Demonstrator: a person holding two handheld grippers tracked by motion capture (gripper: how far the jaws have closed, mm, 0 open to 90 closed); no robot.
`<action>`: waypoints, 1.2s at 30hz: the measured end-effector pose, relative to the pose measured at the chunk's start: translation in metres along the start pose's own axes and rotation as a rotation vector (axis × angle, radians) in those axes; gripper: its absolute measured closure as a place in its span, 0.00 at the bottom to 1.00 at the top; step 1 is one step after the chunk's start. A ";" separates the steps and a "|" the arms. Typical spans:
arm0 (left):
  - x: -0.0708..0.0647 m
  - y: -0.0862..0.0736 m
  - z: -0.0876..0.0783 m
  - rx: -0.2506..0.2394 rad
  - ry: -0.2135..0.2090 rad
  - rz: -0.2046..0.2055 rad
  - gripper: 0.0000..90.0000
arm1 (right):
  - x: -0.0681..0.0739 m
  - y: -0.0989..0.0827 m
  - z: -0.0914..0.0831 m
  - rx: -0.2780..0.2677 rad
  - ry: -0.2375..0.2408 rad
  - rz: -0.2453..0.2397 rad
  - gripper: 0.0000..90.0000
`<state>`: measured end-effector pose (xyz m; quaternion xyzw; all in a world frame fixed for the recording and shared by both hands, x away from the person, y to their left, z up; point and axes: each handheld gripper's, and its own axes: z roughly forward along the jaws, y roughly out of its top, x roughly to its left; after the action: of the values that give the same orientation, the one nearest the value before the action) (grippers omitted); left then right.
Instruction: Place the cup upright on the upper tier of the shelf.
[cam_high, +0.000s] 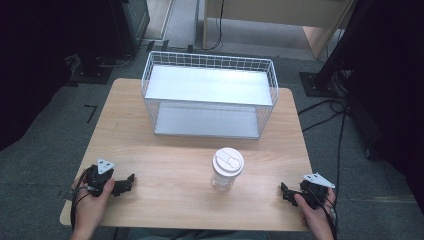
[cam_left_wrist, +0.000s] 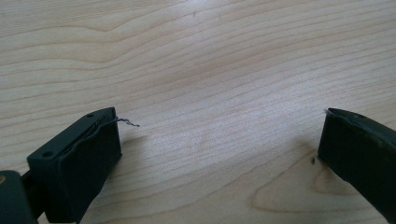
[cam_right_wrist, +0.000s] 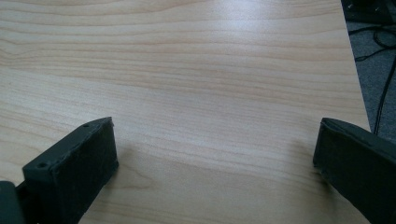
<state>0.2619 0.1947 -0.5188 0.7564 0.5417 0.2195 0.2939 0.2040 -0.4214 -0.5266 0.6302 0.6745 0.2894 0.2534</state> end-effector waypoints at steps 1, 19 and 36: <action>0.000 0.000 0.000 0.000 0.000 0.000 0.00 | 0.000 0.000 0.000 0.000 0.000 0.000 0.00; -0.002 0.001 0.001 0.001 0.009 -0.010 0.00 | 0.035 0.012 -0.020 -0.046 0.067 -0.031 0.00; -0.002 0.001 0.001 0.001 0.009 -0.010 0.00 | 0.078 0.035 -0.036 -0.078 0.195 -0.102 0.00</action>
<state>0.2631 0.1926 -0.5188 0.7528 0.5467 0.2212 0.2922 0.1970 -0.3452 -0.4742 0.5534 0.7155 0.3620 0.2253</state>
